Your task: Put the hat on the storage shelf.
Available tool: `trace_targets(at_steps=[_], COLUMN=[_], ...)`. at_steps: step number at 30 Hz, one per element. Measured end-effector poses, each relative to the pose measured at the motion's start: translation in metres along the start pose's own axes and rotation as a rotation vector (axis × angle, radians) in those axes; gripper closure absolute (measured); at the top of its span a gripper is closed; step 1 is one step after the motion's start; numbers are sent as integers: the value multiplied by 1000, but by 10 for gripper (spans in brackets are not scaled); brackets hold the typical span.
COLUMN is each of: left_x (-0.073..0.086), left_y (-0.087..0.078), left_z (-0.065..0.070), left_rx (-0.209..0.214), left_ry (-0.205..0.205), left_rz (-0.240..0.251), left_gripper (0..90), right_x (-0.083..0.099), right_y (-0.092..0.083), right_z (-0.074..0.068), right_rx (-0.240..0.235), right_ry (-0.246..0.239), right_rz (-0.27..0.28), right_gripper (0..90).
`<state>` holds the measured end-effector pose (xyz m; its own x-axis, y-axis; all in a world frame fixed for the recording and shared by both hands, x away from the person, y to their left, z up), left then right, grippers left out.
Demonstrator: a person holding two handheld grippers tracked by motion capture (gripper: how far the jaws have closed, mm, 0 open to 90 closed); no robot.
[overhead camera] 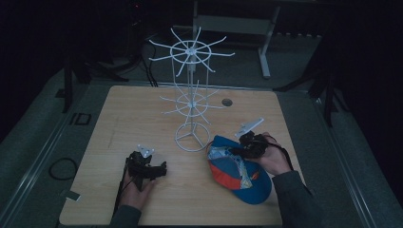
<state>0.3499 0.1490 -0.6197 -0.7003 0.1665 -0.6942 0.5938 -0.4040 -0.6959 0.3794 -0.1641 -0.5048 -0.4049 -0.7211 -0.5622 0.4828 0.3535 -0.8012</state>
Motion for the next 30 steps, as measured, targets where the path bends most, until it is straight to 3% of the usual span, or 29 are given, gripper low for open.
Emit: trace_targets(at_steps=[14,30], left_x=[0,0], left_y=[0,0], left_z=[0,0], left_rx=[1,1], left_ry=[-2,0], left_rz=[0,-2], left_gripper=[46,46], right_x=[-3,-17], right_y=[-37,-61], right_z=[15,17], right_rx=[19,11], right_ry=[79,109], right_rz=[131,234], right_gripper=[875,876])
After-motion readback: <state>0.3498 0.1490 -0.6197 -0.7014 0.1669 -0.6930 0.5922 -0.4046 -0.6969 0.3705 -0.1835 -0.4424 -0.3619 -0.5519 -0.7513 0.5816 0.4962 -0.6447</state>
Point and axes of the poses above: each handheld gripper's, and its own axes: y roughly forward along the jaws, x roughly out of its underside, z roughly to its right, the point moved 7 cm from there along y, roughly forward along the jaws, and after that the axes turned 14 degrees about x, right-handed, at the moved point
